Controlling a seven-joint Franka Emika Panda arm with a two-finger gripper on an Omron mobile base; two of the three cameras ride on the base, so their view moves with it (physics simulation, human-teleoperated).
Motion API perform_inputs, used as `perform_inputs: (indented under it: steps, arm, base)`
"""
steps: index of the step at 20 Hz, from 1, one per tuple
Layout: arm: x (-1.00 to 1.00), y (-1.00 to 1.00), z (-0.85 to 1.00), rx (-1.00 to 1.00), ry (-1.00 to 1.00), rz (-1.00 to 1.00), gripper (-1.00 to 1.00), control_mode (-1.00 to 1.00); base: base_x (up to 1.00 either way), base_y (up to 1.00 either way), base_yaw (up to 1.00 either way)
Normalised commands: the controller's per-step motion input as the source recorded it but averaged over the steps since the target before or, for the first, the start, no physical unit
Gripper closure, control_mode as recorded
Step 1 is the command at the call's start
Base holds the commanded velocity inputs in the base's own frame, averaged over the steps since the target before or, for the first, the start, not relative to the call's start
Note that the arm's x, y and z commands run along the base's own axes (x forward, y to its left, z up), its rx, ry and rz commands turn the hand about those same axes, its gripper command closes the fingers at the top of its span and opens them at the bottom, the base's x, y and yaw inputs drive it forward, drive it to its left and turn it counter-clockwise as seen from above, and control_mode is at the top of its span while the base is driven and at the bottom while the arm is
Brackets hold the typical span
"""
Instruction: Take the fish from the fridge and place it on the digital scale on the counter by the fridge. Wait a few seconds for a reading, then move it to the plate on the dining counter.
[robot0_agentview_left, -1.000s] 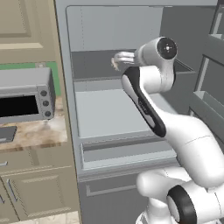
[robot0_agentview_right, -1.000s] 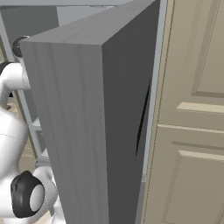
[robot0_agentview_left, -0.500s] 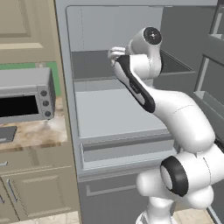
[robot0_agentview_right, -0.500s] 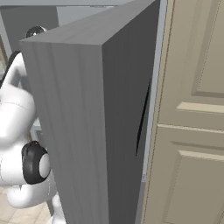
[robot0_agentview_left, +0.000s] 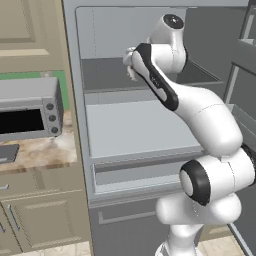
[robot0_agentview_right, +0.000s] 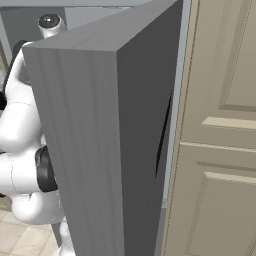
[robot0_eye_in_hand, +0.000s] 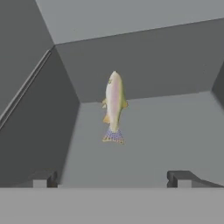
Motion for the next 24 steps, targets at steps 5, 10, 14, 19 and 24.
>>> perform_inputs:
  steps: [5, 10, 14, 19, 24]
  arm:
    - [0.08, 0.0, -0.33, 0.0, 0.0, 0.0, -1.0, -1.0]
    - [0.29, 0.0, -0.33, 0.0, 0.0, 0.0, -1.0, -1.0]
    - [0.63, 0.0, -0.09, 0.0, 0.0, 0.0, -1.0, -1.0]
    - [0.65, 0.0, 0.0, -0.02, 0.09, 0.0, -1.0, -1.0]
    - [0.43, 0.01, 0.0, -0.07, 0.15, 0.0, -1.0, -1.0]
  base:
    - [0.0, 0.0, 0.0]
    - [0.0, 0.0, 0.0]
    - [0.0, 0.0, 0.0]
    - [0.0, 0.0, 0.0]
    - [0.0, 0.0, 0.0]
